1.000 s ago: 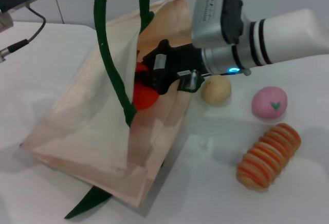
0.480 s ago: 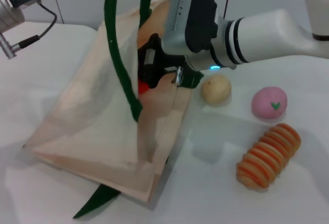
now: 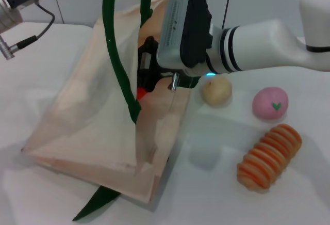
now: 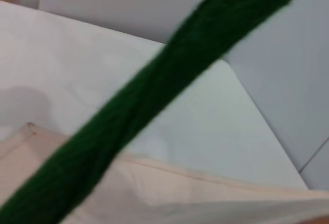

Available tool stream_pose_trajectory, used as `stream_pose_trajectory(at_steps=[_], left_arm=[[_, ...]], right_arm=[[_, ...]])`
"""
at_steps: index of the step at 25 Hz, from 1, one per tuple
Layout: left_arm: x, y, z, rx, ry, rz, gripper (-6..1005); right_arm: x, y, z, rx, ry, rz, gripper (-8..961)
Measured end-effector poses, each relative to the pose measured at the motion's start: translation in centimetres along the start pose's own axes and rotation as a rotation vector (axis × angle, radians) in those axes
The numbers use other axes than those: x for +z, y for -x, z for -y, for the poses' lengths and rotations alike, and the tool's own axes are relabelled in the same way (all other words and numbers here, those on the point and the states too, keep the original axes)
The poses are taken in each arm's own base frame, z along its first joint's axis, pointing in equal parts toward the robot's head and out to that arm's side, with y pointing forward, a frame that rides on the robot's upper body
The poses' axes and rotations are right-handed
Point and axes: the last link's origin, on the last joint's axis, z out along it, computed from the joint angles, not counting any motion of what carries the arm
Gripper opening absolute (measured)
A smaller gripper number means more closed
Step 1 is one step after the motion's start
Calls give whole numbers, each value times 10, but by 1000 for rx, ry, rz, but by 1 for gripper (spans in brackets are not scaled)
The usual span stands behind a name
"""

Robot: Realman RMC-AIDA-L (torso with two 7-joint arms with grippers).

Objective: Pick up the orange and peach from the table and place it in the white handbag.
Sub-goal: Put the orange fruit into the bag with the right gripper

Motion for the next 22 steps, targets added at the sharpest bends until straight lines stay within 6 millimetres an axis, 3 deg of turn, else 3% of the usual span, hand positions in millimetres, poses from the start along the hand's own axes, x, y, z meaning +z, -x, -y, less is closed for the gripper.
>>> stream_pose_trajectory(at_steps=[8, 16, 22], left_arm=[[-13, 2, 6, -5, -57, -25, 114], [-31, 1, 13, -3, -128, -56, 114], [-37, 1, 16, -3, -157, -63, 114]], right_arm=[[1, 2, -3, 23, 6, 19, 89], [-3, -5, -7, 64, 12, 32, 417], [-21, -20, 0, 131, -8, 99, 625]])
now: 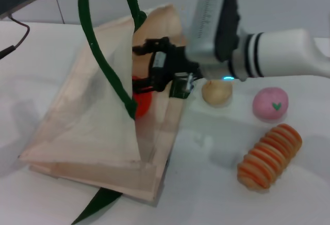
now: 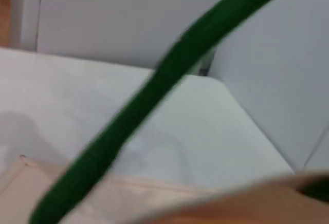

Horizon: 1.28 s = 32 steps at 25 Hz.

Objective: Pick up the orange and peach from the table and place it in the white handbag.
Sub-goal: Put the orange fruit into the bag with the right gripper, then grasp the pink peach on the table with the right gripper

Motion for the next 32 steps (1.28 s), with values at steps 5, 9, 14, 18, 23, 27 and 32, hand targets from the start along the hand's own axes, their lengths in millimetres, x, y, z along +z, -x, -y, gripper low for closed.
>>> stream_pose_trajectory(at_steps=[5, 9, 14, 18, 23, 27, 32], left_arm=[[-2, 0, 2, 1, -13, -2, 114], [-6, 1, 3, 0, -21, -3, 114], [-10, 1, 5, -6, -31, -4, 114], [-15, 0, 7, -17, -42, -14, 114], [-19, -1, 8, -15, -50, -25, 114], [-21, -1, 9, -16, -54, -31, 114], [-21, -1, 9, -15, -55, -31, 114]], right_arm=[[-23, -15, 9, 41, -22, 50, 770], [-41, -27, 10, 73, -28, 82, 864], [-72, -52, 21, 164, -97, 81, 888], [-104, -75, 27, 251, -151, 58, 888], [-138, -108, 22, 355, -200, -5, 888], [-154, -125, 19, 412, -228, -57, 888], [-162, -137, 17, 450, -241, -131, 887]])
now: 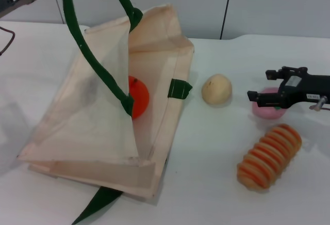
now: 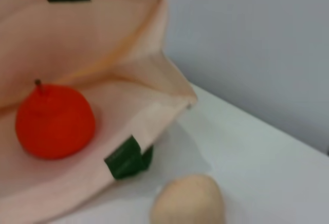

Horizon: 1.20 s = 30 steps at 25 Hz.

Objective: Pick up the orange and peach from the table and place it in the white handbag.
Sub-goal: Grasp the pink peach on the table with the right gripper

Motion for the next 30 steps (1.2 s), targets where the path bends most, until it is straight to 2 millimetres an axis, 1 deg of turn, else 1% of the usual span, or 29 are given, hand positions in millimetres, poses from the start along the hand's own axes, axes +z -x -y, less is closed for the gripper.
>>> stream_pose_trajectory(at_steps=[8, 19, 24, 30], left_arm=[[1, 0, 0, 0, 2, 0, 116], [0, 0, 0, -1, 1, 0, 119], [1, 0, 0, 0, 1, 0, 121], [1, 0, 0, 0, 0, 0, 122]], right_arm=[[2, -15, 10, 29, -72, -121, 887], [4, -16, 3, 33, -31, -142, 880], [3, -16, 2, 30, -21, -142, 763], [3, -16, 2, 29, -17, -145, 710]])
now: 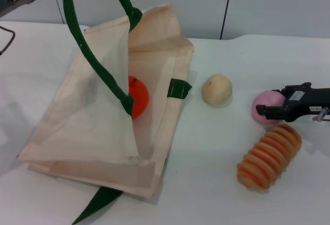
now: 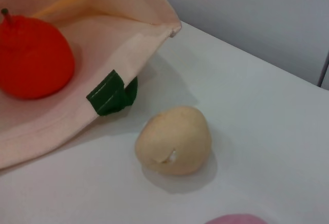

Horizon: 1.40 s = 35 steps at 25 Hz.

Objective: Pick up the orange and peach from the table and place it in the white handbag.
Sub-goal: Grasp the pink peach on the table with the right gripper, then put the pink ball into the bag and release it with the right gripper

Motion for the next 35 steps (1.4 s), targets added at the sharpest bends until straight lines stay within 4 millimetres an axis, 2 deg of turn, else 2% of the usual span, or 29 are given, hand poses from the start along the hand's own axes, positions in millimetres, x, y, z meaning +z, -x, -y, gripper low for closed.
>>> stream_pose_trajectory(at_steps=[14, 18, 23, 28, 31, 32, 35], left_arm=[[-2, 1, 2, -3, -13, 1, 127], [-3, 1, 2, -4, -15, -1, 128], [-2, 1, 1, -4, -10, -1, 130], [6, 2, 1, -9, 5, 2, 131], [14, 3, -1, -9, 21, 8, 132], [16, 2, -2, -7, 25, 11, 132], [21, 2, -3, -4, 35, 21, 133]], right_arm=[[-9, 8, 0, 22, 26, 53, 565], [-19, 21, 0, 21, 52, 139, 550], [-22, 55, -4, -39, 101, 263, 548], [7, 97, -24, -127, 173, 311, 547], [33, 116, -42, -173, 197, 307, 546], [47, 128, -53, -211, 207, 294, 545], [57, 136, -63, -243, 217, 278, 544]])
